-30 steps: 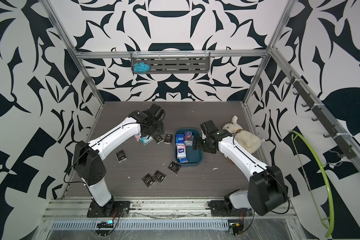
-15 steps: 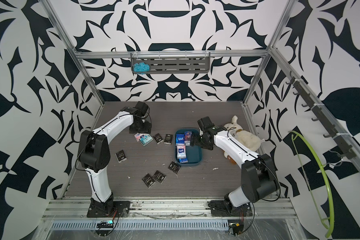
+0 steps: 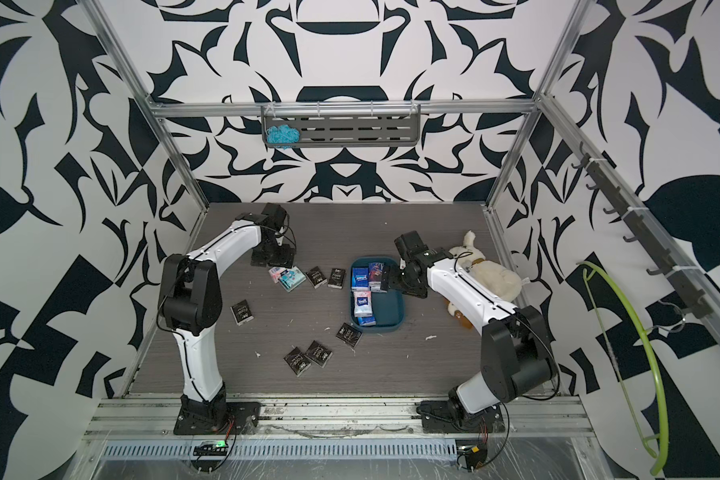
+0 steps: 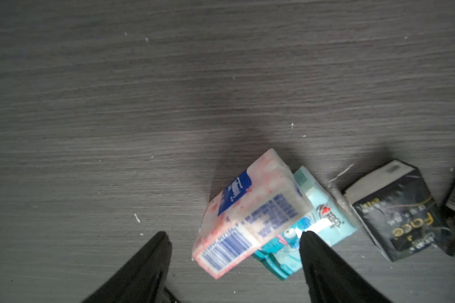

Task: Put the pocket tissues into the storage box
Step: Pick up the pocket tissues from the center of the board.

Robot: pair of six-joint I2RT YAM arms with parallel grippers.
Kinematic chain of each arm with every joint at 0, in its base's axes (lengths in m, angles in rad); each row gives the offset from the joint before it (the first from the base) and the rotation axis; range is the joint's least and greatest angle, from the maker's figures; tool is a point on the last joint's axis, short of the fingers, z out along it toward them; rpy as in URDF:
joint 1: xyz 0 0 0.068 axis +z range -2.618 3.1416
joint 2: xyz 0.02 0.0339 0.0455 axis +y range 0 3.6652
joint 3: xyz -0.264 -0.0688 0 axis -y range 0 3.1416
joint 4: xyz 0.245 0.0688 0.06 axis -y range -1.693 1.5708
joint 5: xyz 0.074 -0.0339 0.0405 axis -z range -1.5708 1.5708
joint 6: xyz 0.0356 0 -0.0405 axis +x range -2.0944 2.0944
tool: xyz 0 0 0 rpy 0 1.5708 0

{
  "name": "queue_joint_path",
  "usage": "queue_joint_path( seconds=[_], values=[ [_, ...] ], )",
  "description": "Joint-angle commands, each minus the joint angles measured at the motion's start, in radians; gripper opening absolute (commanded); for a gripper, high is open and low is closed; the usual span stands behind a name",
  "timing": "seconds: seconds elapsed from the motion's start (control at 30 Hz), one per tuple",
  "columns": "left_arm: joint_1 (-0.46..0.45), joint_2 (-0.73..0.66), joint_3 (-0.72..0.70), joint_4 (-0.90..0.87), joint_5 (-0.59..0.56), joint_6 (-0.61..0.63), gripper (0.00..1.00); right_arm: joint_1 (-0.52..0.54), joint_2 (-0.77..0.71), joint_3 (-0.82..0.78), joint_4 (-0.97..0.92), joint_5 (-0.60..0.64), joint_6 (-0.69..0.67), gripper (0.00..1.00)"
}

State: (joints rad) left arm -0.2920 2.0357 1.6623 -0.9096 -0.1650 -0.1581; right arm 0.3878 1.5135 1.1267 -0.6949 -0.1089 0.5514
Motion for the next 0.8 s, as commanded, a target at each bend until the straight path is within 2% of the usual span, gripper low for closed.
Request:
queue_joint_path(
  seconds=[0.0, 0.17, 0.23, 0.4, 0.57, 0.77],
  values=[
    [0.004, 0.049, 0.034, -0.014, 0.021, 0.038, 0.81, 0.003, -0.002, 0.028, -0.020, 0.023, 0.012, 0.86],
    [0.004, 0.068, 0.030, -0.013, 0.067, 0.035, 0.70, 0.003, -0.011, 0.035, -0.026, 0.038, 0.016, 0.86],
    [0.004, 0.067, 0.016, -0.009, 0.078, 0.029, 0.62, 0.003, -0.016, 0.035, -0.028, 0.044, 0.017, 0.86],
    [0.006, 0.041, -0.016, -0.001, 0.083, 0.018, 0.33, 0.003, -0.032, 0.035, -0.033, 0.049, 0.021, 0.86],
    [0.007, -0.019, -0.022, -0.017, 0.063, 0.000, 0.28, 0.003, -0.046, 0.032, -0.042, 0.029, 0.016, 0.86],
    [0.007, -0.148, -0.040, -0.037, 0.096, -0.093, 0.27, 0.035, -0.080, 0.001, 0.010, -0.093, -0.027, 0.85]
  ],
)
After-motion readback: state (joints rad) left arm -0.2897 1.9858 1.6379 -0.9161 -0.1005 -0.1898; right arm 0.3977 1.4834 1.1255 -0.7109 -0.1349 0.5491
